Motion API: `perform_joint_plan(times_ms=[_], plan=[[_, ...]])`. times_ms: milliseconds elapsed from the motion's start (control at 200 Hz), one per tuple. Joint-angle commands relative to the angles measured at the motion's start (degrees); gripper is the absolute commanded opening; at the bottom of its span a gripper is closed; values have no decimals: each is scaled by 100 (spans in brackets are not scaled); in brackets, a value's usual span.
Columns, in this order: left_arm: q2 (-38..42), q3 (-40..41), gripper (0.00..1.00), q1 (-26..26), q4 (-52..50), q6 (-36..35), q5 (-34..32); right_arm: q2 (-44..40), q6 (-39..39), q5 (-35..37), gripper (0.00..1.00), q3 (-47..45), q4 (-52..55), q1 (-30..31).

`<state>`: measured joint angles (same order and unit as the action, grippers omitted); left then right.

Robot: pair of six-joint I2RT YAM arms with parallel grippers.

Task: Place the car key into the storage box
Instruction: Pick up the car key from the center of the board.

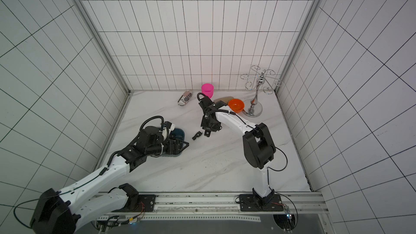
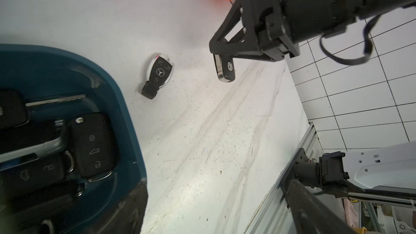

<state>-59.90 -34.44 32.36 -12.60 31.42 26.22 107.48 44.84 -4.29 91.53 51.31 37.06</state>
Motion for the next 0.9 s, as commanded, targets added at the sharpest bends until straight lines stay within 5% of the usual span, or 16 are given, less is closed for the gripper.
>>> perform_joint_plan(times_ms=[0, 510, 894], plan=[[-307, -37, 94, 253, 606, -73, 78, -502, 83, -64, 6, -602, -78, 306], [-1389, -414, 88, 1033, 1198, 75, -294, -1461, 559, -96, 6, -1505, -609, 1123], [-1653, -591, 29, 1200, 1376, 277, -37, -1403, 631, -38, 6, -1452, -788, 1277]])
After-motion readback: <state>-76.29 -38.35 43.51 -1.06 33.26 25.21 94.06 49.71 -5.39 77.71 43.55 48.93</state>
